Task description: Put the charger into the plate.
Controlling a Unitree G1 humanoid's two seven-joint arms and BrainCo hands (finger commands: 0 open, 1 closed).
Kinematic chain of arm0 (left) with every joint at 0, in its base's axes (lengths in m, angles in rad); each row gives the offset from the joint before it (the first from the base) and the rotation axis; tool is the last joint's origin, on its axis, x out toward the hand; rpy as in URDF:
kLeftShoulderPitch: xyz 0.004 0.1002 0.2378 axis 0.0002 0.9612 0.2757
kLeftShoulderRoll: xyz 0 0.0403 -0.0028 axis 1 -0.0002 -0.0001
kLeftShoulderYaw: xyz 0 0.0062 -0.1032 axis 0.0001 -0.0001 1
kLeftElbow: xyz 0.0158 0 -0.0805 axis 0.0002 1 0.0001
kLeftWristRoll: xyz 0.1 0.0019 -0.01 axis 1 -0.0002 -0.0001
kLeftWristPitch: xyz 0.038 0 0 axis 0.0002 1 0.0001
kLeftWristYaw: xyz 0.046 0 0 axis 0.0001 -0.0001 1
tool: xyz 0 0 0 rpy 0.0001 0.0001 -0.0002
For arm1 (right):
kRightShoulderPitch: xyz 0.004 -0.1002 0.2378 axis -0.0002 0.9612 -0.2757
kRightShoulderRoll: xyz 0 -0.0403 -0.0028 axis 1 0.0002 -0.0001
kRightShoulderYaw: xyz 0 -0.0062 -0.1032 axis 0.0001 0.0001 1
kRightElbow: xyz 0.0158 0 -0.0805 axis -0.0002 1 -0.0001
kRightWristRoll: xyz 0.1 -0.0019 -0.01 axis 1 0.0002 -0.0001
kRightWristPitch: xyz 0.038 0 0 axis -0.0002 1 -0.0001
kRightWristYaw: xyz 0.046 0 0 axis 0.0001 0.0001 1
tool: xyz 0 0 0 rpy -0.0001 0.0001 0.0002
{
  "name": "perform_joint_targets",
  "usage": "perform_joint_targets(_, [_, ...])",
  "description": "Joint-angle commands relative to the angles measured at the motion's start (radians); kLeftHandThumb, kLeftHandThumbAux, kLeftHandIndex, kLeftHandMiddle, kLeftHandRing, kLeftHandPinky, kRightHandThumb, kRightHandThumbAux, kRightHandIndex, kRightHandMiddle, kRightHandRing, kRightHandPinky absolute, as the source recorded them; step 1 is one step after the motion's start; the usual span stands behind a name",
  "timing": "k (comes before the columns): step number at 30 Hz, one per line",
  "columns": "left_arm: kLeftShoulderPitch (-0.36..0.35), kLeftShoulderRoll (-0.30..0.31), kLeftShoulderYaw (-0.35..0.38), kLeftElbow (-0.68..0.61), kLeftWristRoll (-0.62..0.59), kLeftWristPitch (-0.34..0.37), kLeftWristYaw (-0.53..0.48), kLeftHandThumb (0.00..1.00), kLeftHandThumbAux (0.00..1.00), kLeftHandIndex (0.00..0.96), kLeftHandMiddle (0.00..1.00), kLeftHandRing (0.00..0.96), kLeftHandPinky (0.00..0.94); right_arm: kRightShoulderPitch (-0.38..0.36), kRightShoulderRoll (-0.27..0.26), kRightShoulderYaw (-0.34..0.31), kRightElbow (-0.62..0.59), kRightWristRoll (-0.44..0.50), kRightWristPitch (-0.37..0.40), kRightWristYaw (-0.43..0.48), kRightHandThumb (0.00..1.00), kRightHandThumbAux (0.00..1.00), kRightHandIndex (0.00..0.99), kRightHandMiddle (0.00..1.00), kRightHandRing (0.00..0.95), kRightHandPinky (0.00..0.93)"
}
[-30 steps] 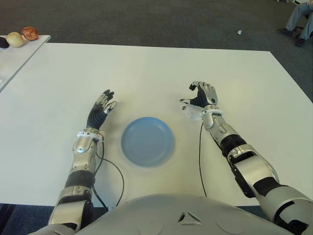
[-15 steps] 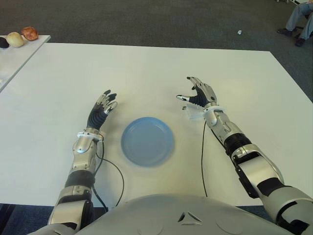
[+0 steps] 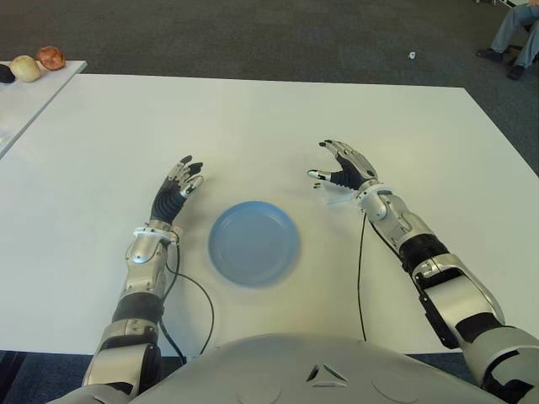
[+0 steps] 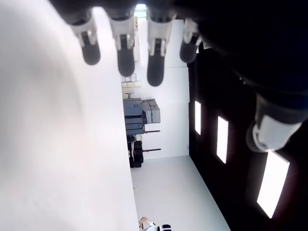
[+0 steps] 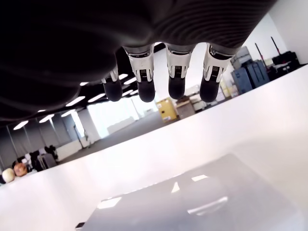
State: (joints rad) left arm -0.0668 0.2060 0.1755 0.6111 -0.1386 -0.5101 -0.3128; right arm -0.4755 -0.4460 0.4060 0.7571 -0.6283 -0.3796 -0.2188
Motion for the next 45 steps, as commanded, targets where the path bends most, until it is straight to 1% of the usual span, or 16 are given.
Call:
perform_joint_targets(1, [-0.001,0.004,-0.005,0.013,-0.003,-0.007,-0.016,0.000,0.481,0.029,0.180,0.125,0.000,0.062,-0.044,0.007,-0.003,-0.006,-0.088,-0.005,0.257,0.203,0.000,0.000,0.000,0.000])
perform_joint_targets(5, [0.000,0.006,-0.004,0.014,-0.003,-0.011,-0.019,0.000,0.475,0.026,0.179,0.123,0.000,0.088,-0.081,0.018,-0.001,-0.040,-0.148,-0.045,0.248,0.190,0.000,0.000,0.000,0.000])
perform_joint_targets(9, [0.001,0.009,-0.003,0.016,-0.004,-0.013,-0.020,0.000,0.473,0.026,0.176,0.117,0.000,0.105,-0.107,0.023,-0.006,-0.067,-0.186,-0.073,0.247,0.181,0.000,0.000,0.000,0.000])
perform_joint_targets(10, [0.001,0.010,-0.003,0.016,-0.001,-0.012,-0.017,0.000,0.473,0.026,0.175,0.116,0.000,0.120,-0.132,0.023,-0.023,-0.079,-0.205,-0.082,0.247,0.180,0.000,0.000,0.000,0.000])
perform_joint_targets(13, [0.001,0.015,-0.002,0.016,0.000,-0.006,-0.015,0.000,0.484,0.026,0.168,0.108,0.000,0.152,-0.177,0.019,-0.060,-0.098,-0.237,-0.096,0.251,0.184,0.000,0.000,0.000,0.000])
perform_joint_targets(18, [-0.002,0.019,0.002,0.024,-0.007,-0.005,-0.021,0.000,0.490,0.024,0.163,0.104,0.000,0.178,-0.208,0.012,-0.096,-0.115,-0.247,-0.105,0.268,0.187,0.000,0.000,0.000,0.000])
perform_joint_targets(21, [-0.004,0.021,0.004,0.031,-0.012,-0.008,-0.026,0.000,0.486,0.028,0.168,0.110,0.000,0.178,-0.219,0.015,-0.105,-0.132,-0.244,-0.109,0.289,0.186,0.000,0.000,0.000,0.000])
perform_joint_targets(24, [-0.006,0.023,0.004,0.036,-0.009,-0.013,-0.024,0.000,0.477,0.029,0.170,0.114,0.000,0.159,-0.235,0.019,-0.088,-0.150,-0.252,-0.114,0.294,0.193,0.000,0.000,0.000,0.000])
perform_joint_targets(29, [-0.008,0.028,0.004,0.043,-0.004,-0.017,-0.021,0.000,0.464,0.029,0.170,0.114,0.000,0.136,-0.239,0.025,-0.062,-0.173,-0.254,-0.125,0.295,0.200,0.000,0.000,0.000,0.000])
perform_joint_targets(35, [-0.005,0.030,0.002,0.038,-0.005,-0.013,-0.025,0.000,0.464,0.027,0.167,0.109,0.000,0.121,-0.242,0.036,-0.044,-0.215,-0.243,-0.168,0.293,0.209,0.000,0.000,0.000,0.000])
perform_joint_targets(45, [-0.001,0.036,0.005,0.032,-0.012,-0.004,-0.039,0.000,0.509,0.022,0.160,0.104,0.000,0.072,-0.226,0.073,0.034,-0.267,-0.244,-0.249,0.293,0.237,0.000,0.000,0.000,0.000])
